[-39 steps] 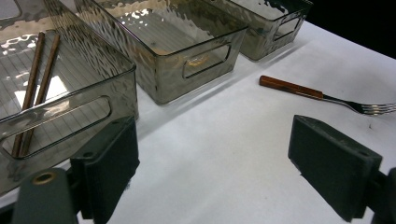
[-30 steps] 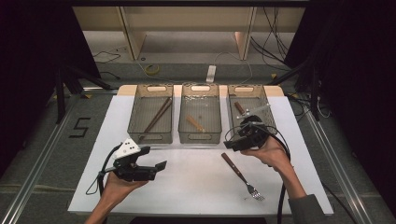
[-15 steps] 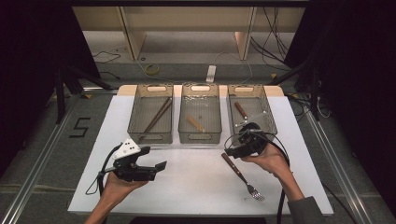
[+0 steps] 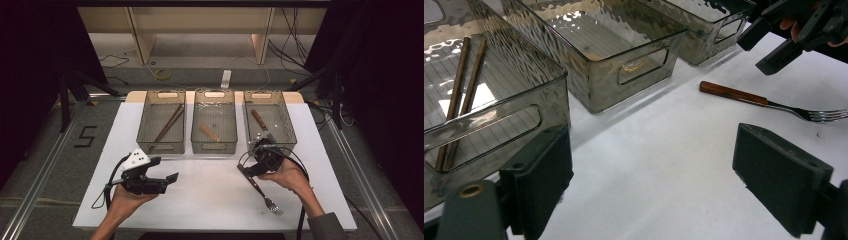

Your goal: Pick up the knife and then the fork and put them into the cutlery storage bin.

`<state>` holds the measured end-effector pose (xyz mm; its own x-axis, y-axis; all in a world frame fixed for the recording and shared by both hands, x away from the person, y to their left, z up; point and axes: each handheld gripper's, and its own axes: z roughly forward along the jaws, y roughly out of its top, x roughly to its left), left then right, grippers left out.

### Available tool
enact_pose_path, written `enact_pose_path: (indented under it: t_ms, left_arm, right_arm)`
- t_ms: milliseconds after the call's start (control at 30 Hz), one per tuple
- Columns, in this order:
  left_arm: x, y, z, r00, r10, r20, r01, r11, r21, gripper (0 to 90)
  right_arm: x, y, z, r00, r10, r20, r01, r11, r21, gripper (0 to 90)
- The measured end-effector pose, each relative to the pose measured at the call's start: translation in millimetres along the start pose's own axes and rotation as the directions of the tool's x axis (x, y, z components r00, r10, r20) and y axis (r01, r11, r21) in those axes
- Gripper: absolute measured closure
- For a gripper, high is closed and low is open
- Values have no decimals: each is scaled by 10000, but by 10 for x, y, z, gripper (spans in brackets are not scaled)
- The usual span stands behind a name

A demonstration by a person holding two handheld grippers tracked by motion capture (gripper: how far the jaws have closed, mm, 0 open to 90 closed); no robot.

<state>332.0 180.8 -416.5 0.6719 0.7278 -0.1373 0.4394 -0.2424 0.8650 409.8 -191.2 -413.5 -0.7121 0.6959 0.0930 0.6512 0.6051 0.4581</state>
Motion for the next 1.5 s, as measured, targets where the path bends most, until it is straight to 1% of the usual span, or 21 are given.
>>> enact_pose_path:
  t_ms: [267, 300, 367, 400, 533, 600, 767, 833, 967, 1100, 1233, 1300, 1400, 1500]
  left_arm:
    - [-2, 0, 1, 10000, 11, -4, -11, 10000, 8, 153]
    - [-2, 0, 0, 10000, 11, -6, -11, 10000, 7, 153]
    - [-2, 1, 1, 10000, 13, -5, -13, 10000, 15, 154]
    - [-2, 1, 1, 10000, 15, -4, -15, 10000, 13, 154]
    - [-3, 1, 2, 10000, 16, -2, -16, 10000, 7, 154]
    - [-2, 0, 1, 10000, 12, -1, -12, 10000, 5, 153]
    - [-3, 1, 1, 10000, 14, -3, -14, 10000, 5, 153]
    - [-4, 1, 1, 10000, 19, -3, -19, 10000, 12, 154]
    - [-1, 1, 0, 10000, 11, 2, -11, 10000, 9, 153]
    - [0, 0, 1, 10000, 4, 9, -4, 10000, 17, 154]
    - [-2, 0, 2, 10000, 15, 8, -15, 10000, 26, 153]
    - [-1, 0, 2, 10000, 10, 9, -10, 10000, 31, 153]
    - [-1, 1, 2, 10000, 6, 12, -6, 10000, 22, 154]
    - [-1, 0, 2, 10000, 2, 12, -2, 10000, 21, 153]
  right_arm:
    - [14, -40, 88, 9999, -100, 45, 96, 9979, 635, 307]
    - [13, -46, 103, 9999, -110, -33, 113, 9972, 739, 313]
    - [11, -58, 131, 9999, -127, -33, 130, 9958, 902, 330]
    - [17, -63, 145, 9999, -103, 51, 98, 9949, 1001, 337]
    - [20, -82, 205, 9996, -278, 64, 267, 9902, 1371, 367]
    - [28, -88, 228, 9993, -339, 165, 310, 9874, 1552, 378]
    - [36, -107, 261, 9984, -534, 180, 494, 9834, 1744, 422]
    - [31, -119, 287, 9978, -604, 273, 540, 9800, 1915, 445]
    - [13, -140, 333, 9973, -663, 304, 583, 9752, 2136, 482]
    - [22, -143, 346, 9971, -694, 322, 605, 9729, 2233, 511]
    - [35, -148, 367, 9959, -816, 381, 703, 9689, 2374, 537]
    - [40, -152, 381, 9956, -870, 346, 764, 9684, 2373, 546]
    - [53, -156, 399, 9950, -922, 376, 799, 9647, 2507, 554]
    - [52, -158, 401, 9943, -987, 407, 856, 9648, 2486, 570]
